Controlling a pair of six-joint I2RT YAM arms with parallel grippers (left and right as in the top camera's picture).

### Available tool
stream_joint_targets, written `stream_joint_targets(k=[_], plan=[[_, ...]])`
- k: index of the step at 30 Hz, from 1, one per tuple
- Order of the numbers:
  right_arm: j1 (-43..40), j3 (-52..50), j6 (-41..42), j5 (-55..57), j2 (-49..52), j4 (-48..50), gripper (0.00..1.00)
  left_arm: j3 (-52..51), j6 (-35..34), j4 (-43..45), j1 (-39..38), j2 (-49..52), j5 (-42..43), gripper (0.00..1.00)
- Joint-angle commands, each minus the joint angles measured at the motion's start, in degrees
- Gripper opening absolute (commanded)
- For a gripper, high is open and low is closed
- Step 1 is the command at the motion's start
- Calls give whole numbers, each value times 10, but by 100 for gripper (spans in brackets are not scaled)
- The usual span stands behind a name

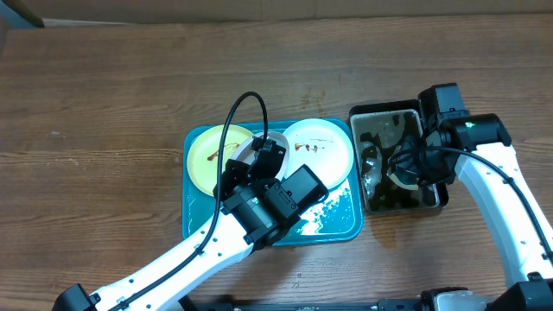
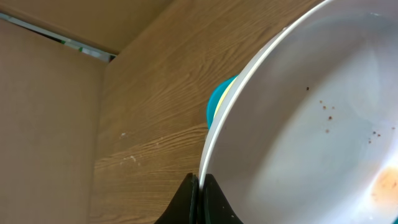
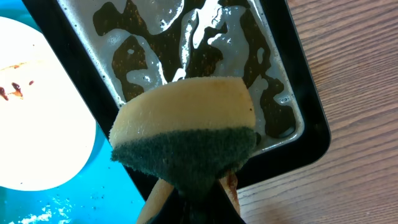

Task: Clean dirty plates on tray and stack at the side
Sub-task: 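Lift the white plate with the left gripper and place it left of the tray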

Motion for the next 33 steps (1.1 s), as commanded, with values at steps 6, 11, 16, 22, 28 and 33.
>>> stream_joint_targets(k=[6, 11, 16, 22, 28, 33], plan=[[-2, -2, -2, 4, -10, 3, 4, 16, -6, 0, -4, -12, -26, 4], [-2, -2, -2, 4, -10, 3, 4, 16, -6, -2, -4, -12, -26, 4], [-2, -2, -2, 4, -10, 3, 4, 16, -10, -8, -2, -12, -9, 4], [-2, -2, -2, 4, -10, 1, 4, 17, -17, -13, 69, -14, 71, 4], [-2, -2, -2, 4, -10, -2, 4, 45, -17, -12, 211, -34, 209, 4], [-2, -2, -2, 4, -10, -2, 4, 68, 16, 1, 365, -48, 341, 4]])
